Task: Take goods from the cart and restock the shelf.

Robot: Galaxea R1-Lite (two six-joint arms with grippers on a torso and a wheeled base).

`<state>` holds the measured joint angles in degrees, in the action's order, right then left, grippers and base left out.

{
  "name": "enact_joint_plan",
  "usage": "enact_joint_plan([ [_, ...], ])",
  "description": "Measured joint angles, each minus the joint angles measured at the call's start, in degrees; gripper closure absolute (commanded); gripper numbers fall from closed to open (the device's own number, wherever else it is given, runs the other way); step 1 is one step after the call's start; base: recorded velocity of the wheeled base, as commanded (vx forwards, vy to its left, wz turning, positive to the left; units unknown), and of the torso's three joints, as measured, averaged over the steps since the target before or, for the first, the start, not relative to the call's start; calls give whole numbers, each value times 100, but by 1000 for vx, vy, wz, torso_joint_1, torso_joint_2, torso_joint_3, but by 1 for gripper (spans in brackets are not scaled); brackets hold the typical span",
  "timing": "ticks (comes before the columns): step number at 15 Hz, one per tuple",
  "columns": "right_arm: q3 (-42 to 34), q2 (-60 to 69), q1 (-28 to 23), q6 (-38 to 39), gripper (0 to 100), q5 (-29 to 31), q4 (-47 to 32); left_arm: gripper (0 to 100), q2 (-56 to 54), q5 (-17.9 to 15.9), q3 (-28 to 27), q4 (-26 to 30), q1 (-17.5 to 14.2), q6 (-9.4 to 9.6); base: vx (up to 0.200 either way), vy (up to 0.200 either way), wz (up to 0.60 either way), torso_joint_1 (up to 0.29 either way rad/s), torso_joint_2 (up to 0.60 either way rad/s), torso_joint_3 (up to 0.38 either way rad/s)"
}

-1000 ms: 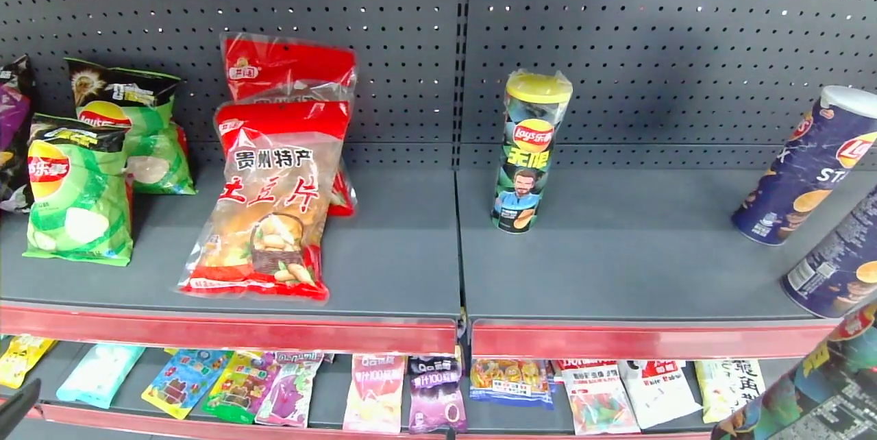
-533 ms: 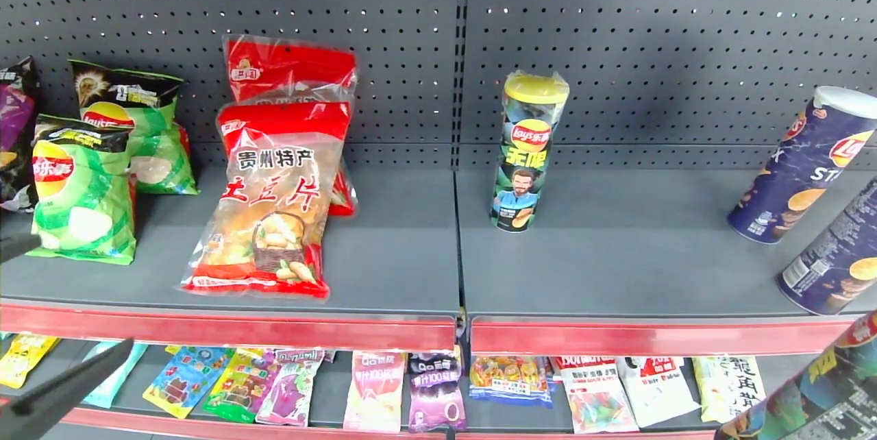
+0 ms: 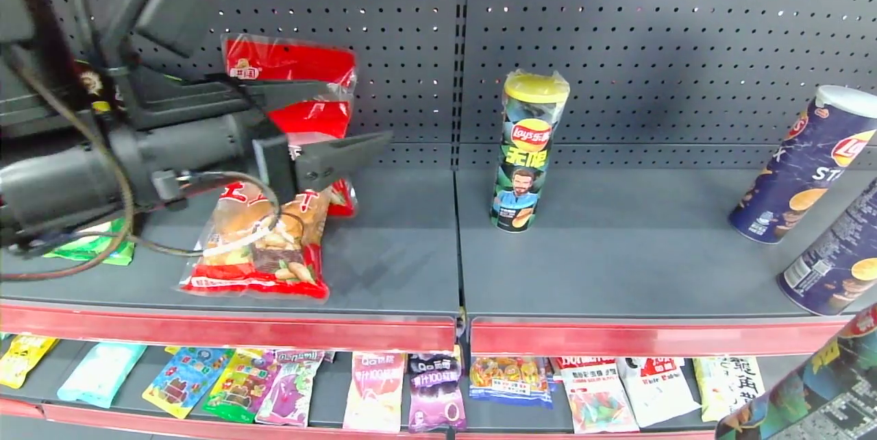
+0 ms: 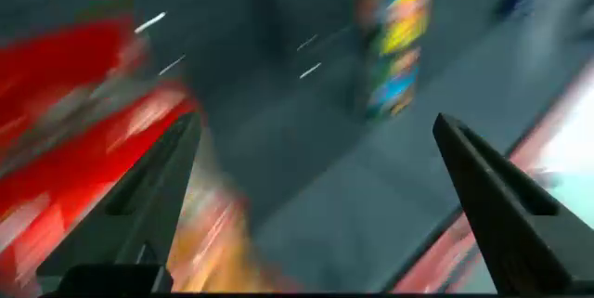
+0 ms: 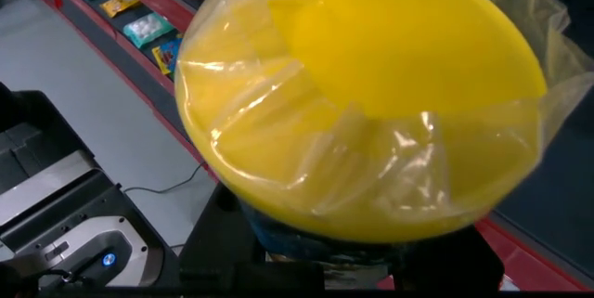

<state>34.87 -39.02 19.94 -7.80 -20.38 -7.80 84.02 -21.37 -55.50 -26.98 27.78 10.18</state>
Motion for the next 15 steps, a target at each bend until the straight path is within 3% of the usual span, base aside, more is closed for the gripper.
enact_joint_plan([
  [2, 11, 24, -10, 0, 100, 117, 1, 0, 578, -674, -430, 304, 110, -104, 0, 0, 0, 0, 0, 0],
  [3, 11, 30, -10, 0, 100, 178, 0, 0, 791, -807, -601, 400, 162, -112, 0, 0, 0, 0, 0, 0],
  [7, 57, 29, -10, 0, 100, 216, 0, 0, 1618, -919, -1545, 482, 215, -57, 0, 0, 0, 0, 0, 0],
  [9, 66, 27, -10, 1, 100, 222, 0, 0, 2007, -1215, -2052, 517, 217, -41, 0, 0, 0, 0, 0, 0],
  [12, 66, 39, -21, 1, 100, 243, 0, 0, 2361, -1527, -2419, 845, 250, -37, 0, 0, 0, 0, 0, 0],
  [15, 71, 41, -13, 1, 100, 288, -2, 0, 2630, -1582, -2693, 886, 267, 11, 0, 0, 0, 0, 0, 0],
])
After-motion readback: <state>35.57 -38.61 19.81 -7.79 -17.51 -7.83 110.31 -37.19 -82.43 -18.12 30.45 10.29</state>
